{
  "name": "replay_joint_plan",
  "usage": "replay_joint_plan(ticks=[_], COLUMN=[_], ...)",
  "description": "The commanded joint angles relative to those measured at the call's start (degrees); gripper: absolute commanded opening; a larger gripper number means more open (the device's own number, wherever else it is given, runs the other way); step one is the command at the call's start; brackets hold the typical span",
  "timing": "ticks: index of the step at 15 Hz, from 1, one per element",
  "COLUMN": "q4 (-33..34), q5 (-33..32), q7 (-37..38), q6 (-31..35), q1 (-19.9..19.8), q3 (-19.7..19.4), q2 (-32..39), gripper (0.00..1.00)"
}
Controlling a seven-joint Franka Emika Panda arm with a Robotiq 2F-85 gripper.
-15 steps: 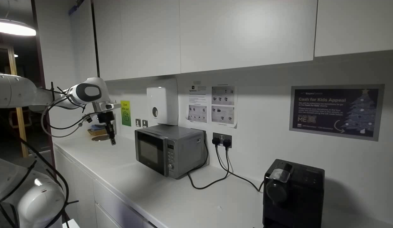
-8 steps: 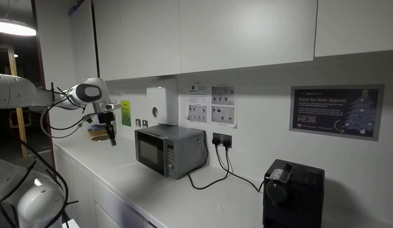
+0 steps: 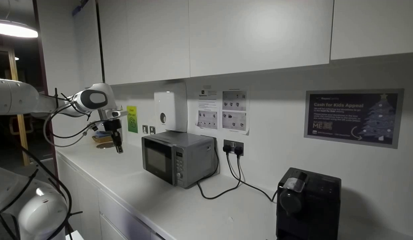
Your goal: Close the microwave fully
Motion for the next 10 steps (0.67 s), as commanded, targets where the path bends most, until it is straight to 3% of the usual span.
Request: replay_joint_plan(ticks=[1, 4, 5, 10], q4=[-2.0, -3.4, -1.9, -2.5], q5=[-0.4, -0.8, -0.1, -0.1], q7=[-0.7, -1.3, -0.3, -0.3], q6=[3.9, 8.6, 5.3, 6.8], q1=[-1.0, -1.3, -1.3, -1.3], q3=[-0.7, -0.9, 0.0, -0.1], q2=[0.1, 0.2, 0.7, 0.8], gripper=[1.00, 1.00, 1.00, 1.00])
